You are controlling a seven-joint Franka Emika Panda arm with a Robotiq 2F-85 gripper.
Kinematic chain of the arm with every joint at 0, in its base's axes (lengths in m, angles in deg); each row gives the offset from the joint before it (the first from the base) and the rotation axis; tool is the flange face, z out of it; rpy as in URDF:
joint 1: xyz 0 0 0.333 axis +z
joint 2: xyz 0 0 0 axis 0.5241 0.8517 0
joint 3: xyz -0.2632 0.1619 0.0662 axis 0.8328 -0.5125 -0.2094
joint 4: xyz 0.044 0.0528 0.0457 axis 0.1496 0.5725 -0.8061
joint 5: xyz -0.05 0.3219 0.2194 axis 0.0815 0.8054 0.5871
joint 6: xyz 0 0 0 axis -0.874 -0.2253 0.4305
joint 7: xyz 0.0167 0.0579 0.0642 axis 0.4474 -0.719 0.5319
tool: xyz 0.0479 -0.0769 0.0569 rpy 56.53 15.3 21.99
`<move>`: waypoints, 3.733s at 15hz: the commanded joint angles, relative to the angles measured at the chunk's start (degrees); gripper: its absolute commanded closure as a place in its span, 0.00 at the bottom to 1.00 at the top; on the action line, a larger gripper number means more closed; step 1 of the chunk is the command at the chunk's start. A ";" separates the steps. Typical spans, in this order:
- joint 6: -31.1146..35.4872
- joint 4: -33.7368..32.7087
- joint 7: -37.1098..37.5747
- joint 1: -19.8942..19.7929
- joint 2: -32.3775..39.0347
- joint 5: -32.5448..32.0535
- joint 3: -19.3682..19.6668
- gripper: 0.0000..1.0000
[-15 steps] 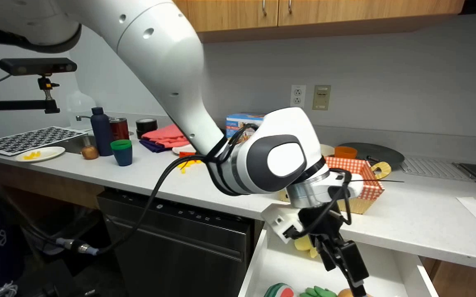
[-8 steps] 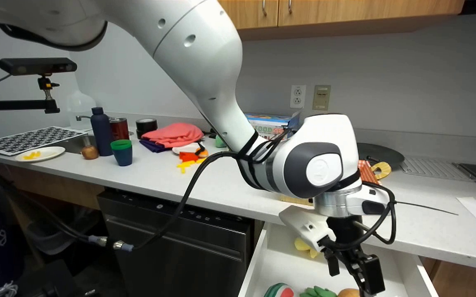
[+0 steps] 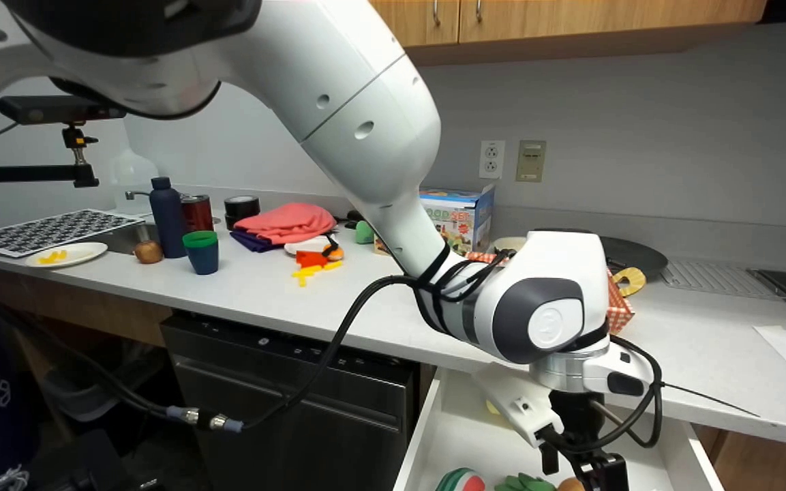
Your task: Open the drawer, remove the pineapple and watermelon plush toy from the drawer and put them in the basket then close the drawer
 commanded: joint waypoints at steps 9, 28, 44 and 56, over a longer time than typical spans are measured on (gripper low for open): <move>0.45 -5.39 -1.42 -3.64 5.09 0.35 -2.21 0.00; -5.71 -5.91 -1.37 -3.83 1.05 -2.34 0.66 1.00; 11.26 1.18 -7.47 -2.16 -20.74 0.89 -10.43 0.97; 15.04 -3.04 -14.26 -4.28 -15.37 10.90 -18.47 0.33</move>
